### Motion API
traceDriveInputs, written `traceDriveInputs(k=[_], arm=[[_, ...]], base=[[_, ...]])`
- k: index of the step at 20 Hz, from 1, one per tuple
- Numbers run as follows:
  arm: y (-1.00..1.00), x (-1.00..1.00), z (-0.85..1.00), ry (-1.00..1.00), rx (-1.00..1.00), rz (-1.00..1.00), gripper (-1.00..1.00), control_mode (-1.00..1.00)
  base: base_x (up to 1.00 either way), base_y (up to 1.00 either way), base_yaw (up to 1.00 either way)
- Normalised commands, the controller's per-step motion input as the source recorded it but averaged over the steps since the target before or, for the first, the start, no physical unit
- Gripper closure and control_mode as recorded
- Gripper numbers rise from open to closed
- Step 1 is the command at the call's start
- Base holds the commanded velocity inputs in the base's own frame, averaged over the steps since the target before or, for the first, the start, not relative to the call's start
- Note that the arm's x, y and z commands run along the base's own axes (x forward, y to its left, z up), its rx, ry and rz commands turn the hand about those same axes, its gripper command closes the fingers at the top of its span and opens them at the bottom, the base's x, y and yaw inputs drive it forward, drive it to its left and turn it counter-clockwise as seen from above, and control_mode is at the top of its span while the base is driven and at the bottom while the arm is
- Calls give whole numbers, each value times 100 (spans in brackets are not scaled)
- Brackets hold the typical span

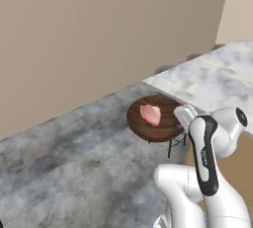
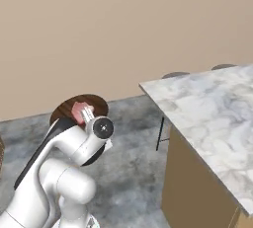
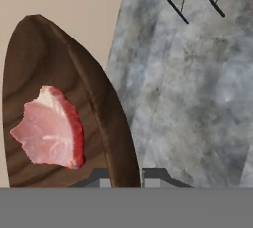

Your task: Place one of the steaks on the plate and the other in the bowl. Then place the bowl in the fridge.

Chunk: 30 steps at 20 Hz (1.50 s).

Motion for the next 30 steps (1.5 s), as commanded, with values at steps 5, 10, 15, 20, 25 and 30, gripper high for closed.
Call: traceDriveInputs(k=[5, 10, 15, 20, 25, 30], arm=[[0, 0, 0, 0, 0, 0, 100, 100], [0, 0, 0, 0, 0, 0, 100, 100], [0, 0, 0, 0, 0, 0, 100, 100], [0, 0, 0, 0, 0, 0, 100, 100], [0, 0, 0, 0, 0, 0, 100, 100], [0, 0, 0, 0, 0, 0, 100, 100]], base=[[94, 69, -17], [95, 69, -19], [100, 74, -33], [100, 92, -44], [100, 86, -51], [100, 91, -56]])
